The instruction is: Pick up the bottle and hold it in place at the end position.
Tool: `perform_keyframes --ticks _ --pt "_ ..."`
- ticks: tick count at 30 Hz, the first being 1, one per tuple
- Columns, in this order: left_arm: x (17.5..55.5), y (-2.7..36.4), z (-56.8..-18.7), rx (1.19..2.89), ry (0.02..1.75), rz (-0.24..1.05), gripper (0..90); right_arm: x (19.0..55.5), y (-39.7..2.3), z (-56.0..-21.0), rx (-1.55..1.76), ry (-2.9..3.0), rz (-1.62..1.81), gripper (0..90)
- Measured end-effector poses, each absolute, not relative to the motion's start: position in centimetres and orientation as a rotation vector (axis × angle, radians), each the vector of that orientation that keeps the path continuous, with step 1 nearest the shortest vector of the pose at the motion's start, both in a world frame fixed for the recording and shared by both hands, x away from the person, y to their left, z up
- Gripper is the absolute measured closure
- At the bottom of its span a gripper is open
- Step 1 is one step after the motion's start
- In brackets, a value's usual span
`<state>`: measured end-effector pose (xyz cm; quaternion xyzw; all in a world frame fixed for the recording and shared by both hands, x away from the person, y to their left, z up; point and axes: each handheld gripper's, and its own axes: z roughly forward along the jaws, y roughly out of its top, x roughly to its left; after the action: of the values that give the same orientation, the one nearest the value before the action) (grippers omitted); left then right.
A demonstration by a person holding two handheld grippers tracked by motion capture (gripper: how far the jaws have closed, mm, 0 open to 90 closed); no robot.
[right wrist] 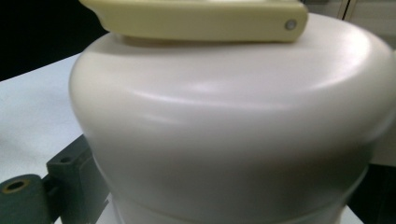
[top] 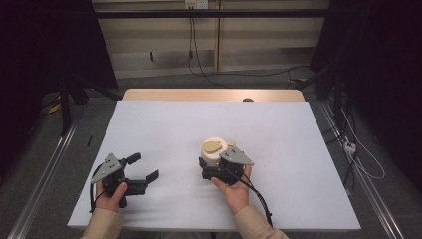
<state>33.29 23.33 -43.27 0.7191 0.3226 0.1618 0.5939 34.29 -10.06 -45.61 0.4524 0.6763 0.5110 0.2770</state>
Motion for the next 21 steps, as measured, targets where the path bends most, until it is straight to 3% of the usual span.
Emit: perform_keyframes --ticks 21 --pt "33.3 23.3 -43.2 1.670 0.748 0.377 4.3 34.9 -11.3 -45.1 1.232 1.781 1.411 5.5"
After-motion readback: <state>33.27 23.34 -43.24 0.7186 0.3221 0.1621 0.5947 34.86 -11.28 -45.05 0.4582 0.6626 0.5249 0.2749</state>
